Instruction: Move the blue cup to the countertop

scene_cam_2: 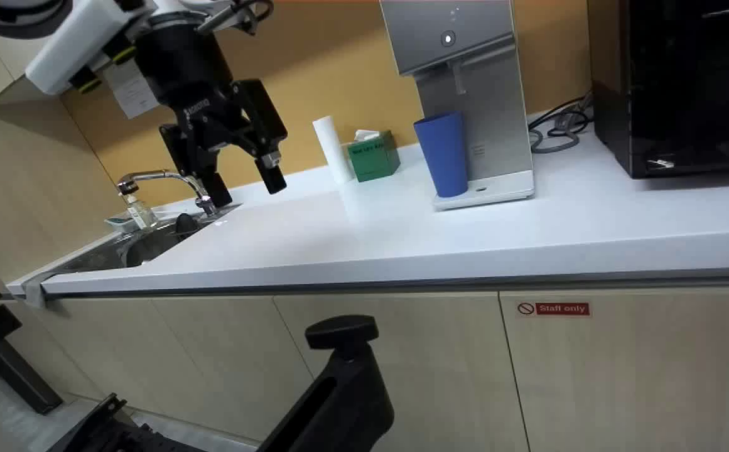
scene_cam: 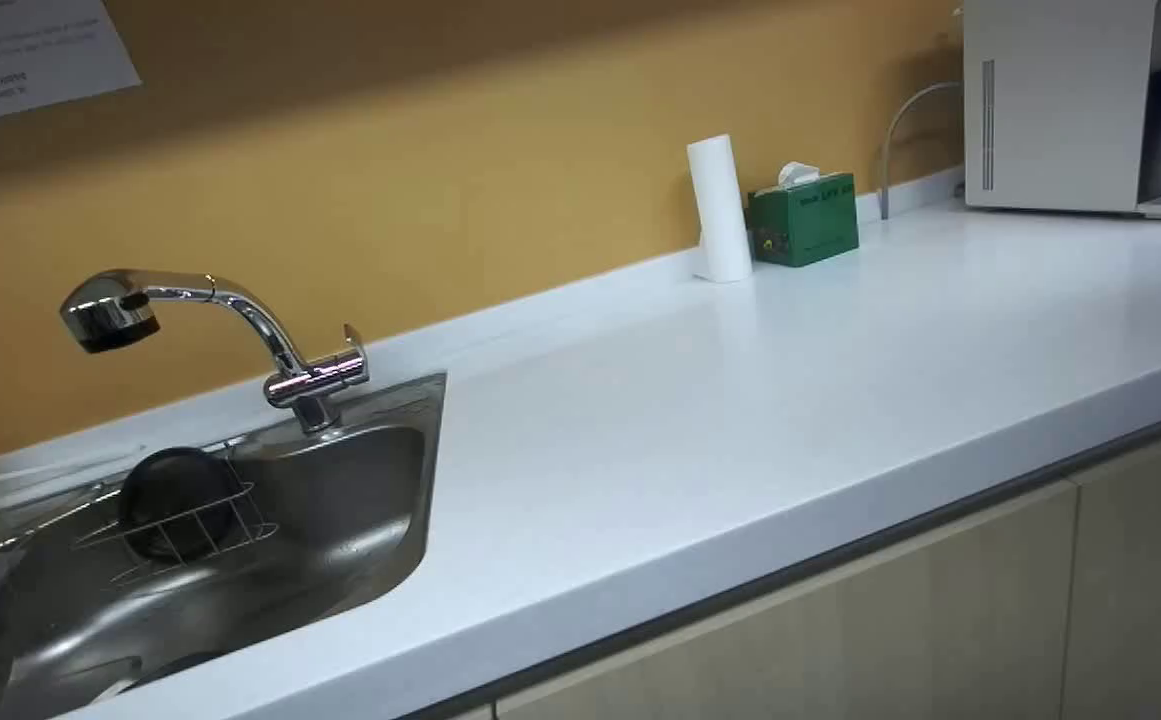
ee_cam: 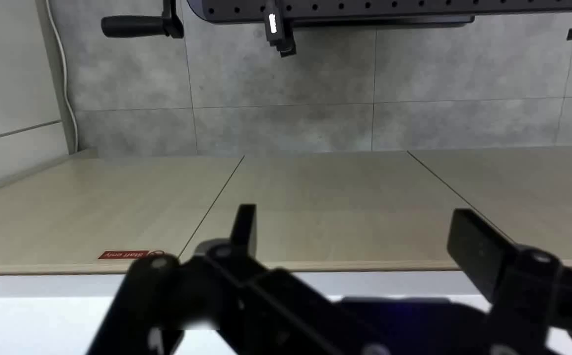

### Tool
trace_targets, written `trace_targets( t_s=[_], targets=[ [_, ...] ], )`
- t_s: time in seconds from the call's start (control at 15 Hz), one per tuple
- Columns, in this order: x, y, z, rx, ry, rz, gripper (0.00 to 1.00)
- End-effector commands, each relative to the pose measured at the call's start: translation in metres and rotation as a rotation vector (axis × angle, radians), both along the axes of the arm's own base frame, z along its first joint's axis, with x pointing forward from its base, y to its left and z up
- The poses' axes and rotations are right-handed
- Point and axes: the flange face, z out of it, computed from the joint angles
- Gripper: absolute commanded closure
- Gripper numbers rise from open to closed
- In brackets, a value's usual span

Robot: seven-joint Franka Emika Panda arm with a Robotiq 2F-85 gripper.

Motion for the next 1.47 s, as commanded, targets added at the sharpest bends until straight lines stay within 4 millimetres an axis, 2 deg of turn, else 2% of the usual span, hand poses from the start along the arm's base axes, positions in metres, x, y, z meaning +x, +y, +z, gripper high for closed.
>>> trace_targets(
  t_s=[0.0, 0.8, 1.07, 1.4],
  targets=[
    [0.000, 0.000, 0.000, 0.000, 0.001, 0.000, 0.00],
    [0.000, 0.000, 0.000, 0.000, 0.001, 0.000, 0.00],
    [0.032, 0.011, -0.004, -0.068, -0.128, -0.055, 0.00],
    [0.103, 0.020, -0.021, -0.121, -0.371, -0.202, 0.00]
  ],
)
